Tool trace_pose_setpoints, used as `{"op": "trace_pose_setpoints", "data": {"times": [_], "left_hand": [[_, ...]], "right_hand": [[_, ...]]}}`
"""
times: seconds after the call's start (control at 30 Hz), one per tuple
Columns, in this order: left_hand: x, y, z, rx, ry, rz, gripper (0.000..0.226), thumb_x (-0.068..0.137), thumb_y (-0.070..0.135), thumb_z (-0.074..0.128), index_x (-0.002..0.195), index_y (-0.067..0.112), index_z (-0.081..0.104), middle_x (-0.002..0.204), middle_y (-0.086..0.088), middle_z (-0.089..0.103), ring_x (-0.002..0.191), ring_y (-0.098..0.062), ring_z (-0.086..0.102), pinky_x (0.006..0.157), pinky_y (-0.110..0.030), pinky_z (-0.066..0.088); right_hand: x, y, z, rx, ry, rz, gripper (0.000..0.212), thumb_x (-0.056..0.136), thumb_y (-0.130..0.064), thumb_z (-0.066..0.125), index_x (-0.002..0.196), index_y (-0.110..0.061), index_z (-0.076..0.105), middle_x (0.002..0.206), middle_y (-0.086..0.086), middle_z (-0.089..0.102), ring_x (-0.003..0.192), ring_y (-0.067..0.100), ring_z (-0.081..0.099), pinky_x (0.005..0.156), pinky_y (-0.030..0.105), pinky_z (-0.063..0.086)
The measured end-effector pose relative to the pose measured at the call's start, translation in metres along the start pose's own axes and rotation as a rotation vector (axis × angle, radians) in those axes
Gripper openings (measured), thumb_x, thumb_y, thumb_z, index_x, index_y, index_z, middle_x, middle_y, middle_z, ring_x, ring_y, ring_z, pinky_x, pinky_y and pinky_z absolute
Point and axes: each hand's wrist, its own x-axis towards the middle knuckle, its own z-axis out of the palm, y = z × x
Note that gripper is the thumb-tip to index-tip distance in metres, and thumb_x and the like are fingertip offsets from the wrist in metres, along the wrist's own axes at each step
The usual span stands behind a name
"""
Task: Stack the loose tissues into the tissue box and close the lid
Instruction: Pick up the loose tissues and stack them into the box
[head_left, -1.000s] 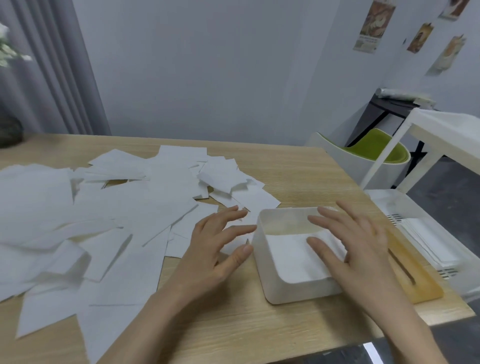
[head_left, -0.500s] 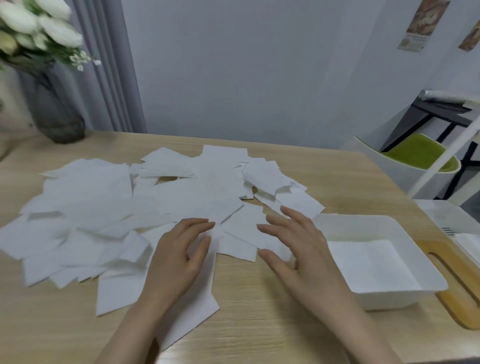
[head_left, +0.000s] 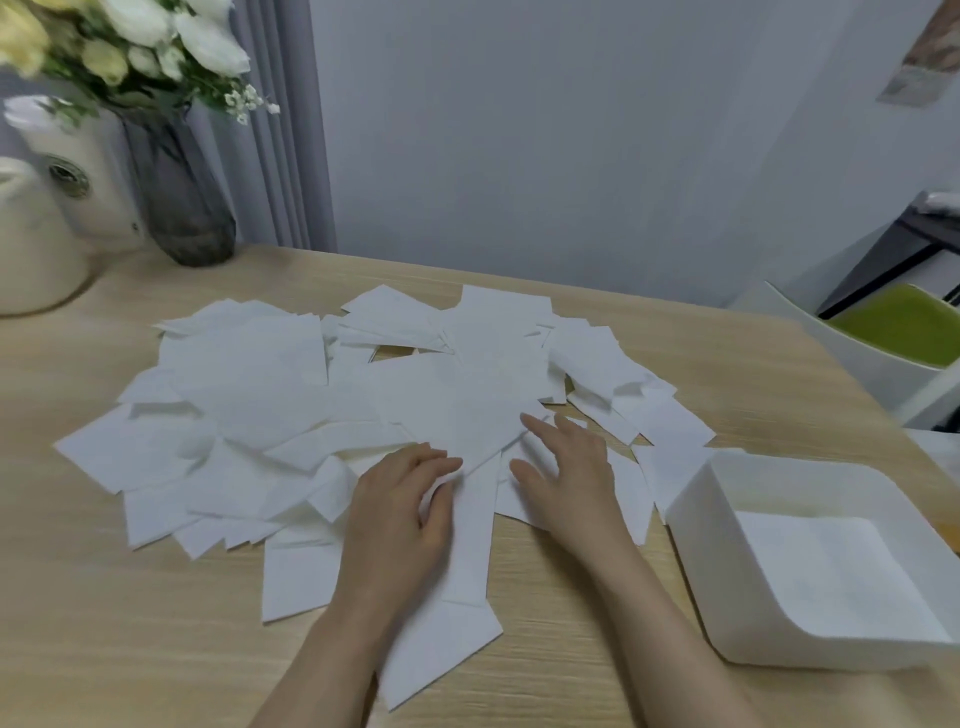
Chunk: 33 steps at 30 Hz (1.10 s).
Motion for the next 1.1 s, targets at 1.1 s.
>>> {"op": "trace_pose_setpoints", "data": {"times": [1.1], "left_hand": [[-0.001, -0.003, 0.007, 0.247, -0.092, 0.116, 0.037, 0.090, 0.028, 0.039, 0.117, 0.024, 0.064, 0.128, 0.004, 0.060, 0.130, -0.010, 0.042, 0.114, -0.038, 0.015]], "right_hand": [[0.031, -0.019, 0.026, 0.546, 0.217, 0.073, 0.041, 0.091, 0.002, 0.050, 0.114, -0.028, 0.066, 0.107, -0.015, 0.065, 0.085, 0.002, 0.058, 0.082, 0.015, 0.048]]}}
